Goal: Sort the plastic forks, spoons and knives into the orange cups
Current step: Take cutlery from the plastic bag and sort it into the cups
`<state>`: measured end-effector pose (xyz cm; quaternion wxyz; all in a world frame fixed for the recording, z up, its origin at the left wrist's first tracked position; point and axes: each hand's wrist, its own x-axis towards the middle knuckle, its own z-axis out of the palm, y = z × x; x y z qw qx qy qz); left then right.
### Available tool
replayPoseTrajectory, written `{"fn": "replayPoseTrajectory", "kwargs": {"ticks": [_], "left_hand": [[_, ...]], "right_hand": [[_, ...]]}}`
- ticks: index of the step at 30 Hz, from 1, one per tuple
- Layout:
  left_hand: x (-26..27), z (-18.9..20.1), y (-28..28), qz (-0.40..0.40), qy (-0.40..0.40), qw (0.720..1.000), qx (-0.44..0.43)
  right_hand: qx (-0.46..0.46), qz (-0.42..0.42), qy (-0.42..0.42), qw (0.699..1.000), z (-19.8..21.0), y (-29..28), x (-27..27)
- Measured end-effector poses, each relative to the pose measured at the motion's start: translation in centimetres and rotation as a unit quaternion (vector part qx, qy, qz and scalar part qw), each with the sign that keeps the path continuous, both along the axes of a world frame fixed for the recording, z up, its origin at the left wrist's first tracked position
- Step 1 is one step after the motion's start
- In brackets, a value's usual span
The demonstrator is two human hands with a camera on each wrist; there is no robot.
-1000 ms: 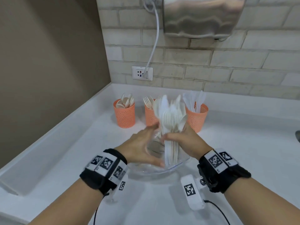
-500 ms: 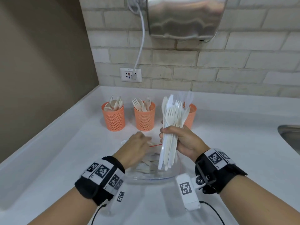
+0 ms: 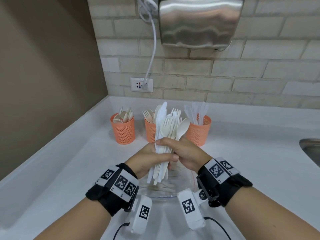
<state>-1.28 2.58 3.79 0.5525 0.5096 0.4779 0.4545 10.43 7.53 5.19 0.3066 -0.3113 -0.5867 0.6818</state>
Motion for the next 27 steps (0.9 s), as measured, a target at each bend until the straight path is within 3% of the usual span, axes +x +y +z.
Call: {"fn": "replayPoseTrajectory", "kwargs": {"ticks": [5, 10, 12, 14, 16, 19, 23, 27], "left_hand": [[-0.1, -0.1, 0.5, 0.019, -0.148, 0.988, -0.036], [-0.2, -0.1, 0.6, 0.008, -0.149, 0.988, -0.045], [-0.3, -0.1, 0.6, 0.031, -0.123, 0.991, -0.033], [-0.4, -0.2, 0.6, 0.066, -0.110, 0.991, -0.022], [-0.3, -0.2, 0.7, 0.110, -0.105, 0.988, -0.021], [-0.3, 0.1, 0.8, 0.139, -0.097, 0.986, 0.002], [-0.6, 0.4, 1.0, 0.163, -0.120, 0.979, 0.016], [-1.0, 0.1, 1.5, 0.176, -0.181, 0.968, 0.009]], "right_hand": [[-0.024, 0.060, -0.011, 0.998, -0.1, 0.6, -0.4], [-0.003, 0.084, -0.113, 0.990, -0.3, 1.5, 0.0], [0.028, 0.021, -0.115, 0.993, -0.3, 1.4, -0.1], [0.110, -0.106, -0.106, 0.983, -0.3, 0.9, -0.5], [0.225, -0.229, -0.116, 0.940, -0.1, 0.2, -0.7], [0.324, -0.269, -0.109, 0.900, -0.2, -0.2, -1.1], [0.374, -0.265, -0.076, 0.885, -0.2, -0.3, -1.2], [0.415, -0.114, -0.065, 0.900, -0.5, -0.8, -1.5]]}}
